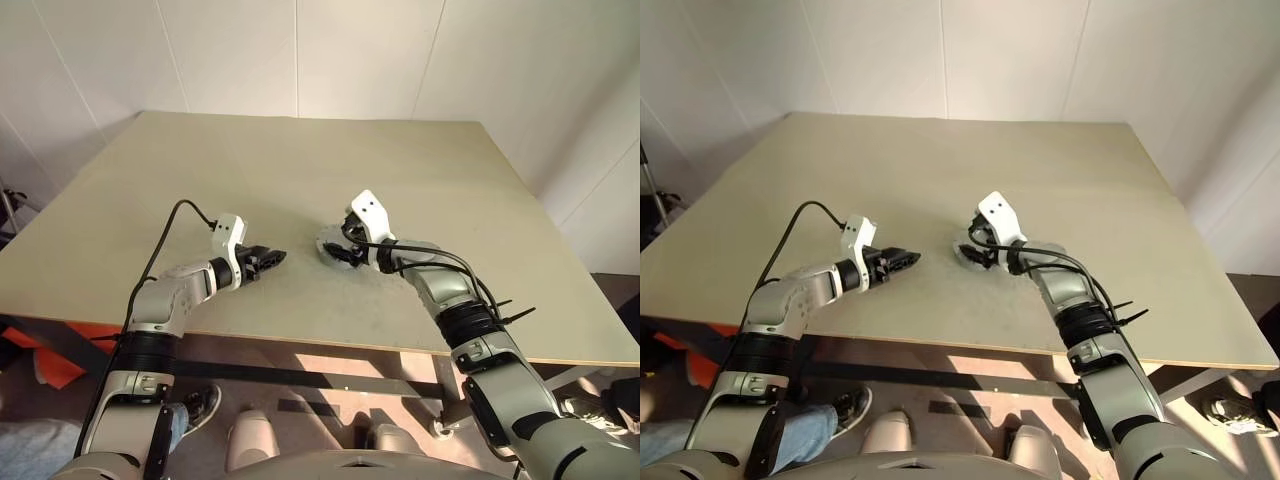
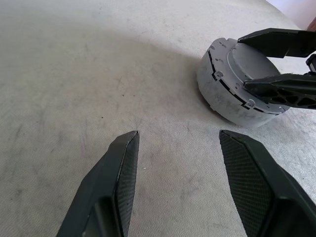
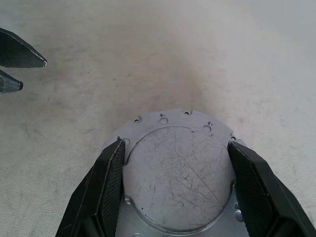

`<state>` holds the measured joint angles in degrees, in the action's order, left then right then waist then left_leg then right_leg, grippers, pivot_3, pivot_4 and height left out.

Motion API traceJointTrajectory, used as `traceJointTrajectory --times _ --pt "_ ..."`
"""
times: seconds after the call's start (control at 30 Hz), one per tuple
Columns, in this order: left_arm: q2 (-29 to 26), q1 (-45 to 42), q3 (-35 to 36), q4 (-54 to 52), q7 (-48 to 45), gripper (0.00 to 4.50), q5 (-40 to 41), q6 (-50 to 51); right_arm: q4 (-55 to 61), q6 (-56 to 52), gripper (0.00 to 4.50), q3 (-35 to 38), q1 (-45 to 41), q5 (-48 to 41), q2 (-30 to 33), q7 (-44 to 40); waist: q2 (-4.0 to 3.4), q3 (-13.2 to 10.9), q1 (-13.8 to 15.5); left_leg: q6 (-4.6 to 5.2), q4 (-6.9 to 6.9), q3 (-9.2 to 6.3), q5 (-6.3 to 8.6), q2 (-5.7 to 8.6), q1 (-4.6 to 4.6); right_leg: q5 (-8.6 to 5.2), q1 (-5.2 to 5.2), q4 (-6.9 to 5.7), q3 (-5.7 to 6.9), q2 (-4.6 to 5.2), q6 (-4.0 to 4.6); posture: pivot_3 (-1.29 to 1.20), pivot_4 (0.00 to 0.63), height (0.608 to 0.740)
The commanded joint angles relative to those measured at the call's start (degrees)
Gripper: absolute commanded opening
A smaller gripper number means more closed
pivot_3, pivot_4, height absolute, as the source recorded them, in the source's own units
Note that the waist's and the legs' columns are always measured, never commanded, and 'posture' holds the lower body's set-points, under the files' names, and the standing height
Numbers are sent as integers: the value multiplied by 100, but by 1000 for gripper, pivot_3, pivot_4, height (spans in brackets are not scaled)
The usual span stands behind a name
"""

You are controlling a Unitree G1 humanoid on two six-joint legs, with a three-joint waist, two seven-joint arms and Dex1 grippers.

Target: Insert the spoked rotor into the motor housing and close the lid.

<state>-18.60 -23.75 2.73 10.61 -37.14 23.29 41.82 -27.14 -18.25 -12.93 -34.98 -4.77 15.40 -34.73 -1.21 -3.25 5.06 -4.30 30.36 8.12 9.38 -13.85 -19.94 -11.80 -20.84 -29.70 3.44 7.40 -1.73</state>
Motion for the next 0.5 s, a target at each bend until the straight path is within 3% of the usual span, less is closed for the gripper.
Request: traceJointTrajectory --times 0.03,0.5 --pt "3 -57 24 -224 -5 2750 64 -30 -431 -238 3185 198 155 178 205 198 -4 -5 0 0 0 0 0 0 0 0 -1 0 1 1 0 0 0 740" --pt "28 -65 8 -188 -12 2750 46 -77 -73 21 3185 304 114 92 212 148 -31 -61 -9 0 -15 3 0 -1 -17 0 -32 5 12 10 0 0 0 740"
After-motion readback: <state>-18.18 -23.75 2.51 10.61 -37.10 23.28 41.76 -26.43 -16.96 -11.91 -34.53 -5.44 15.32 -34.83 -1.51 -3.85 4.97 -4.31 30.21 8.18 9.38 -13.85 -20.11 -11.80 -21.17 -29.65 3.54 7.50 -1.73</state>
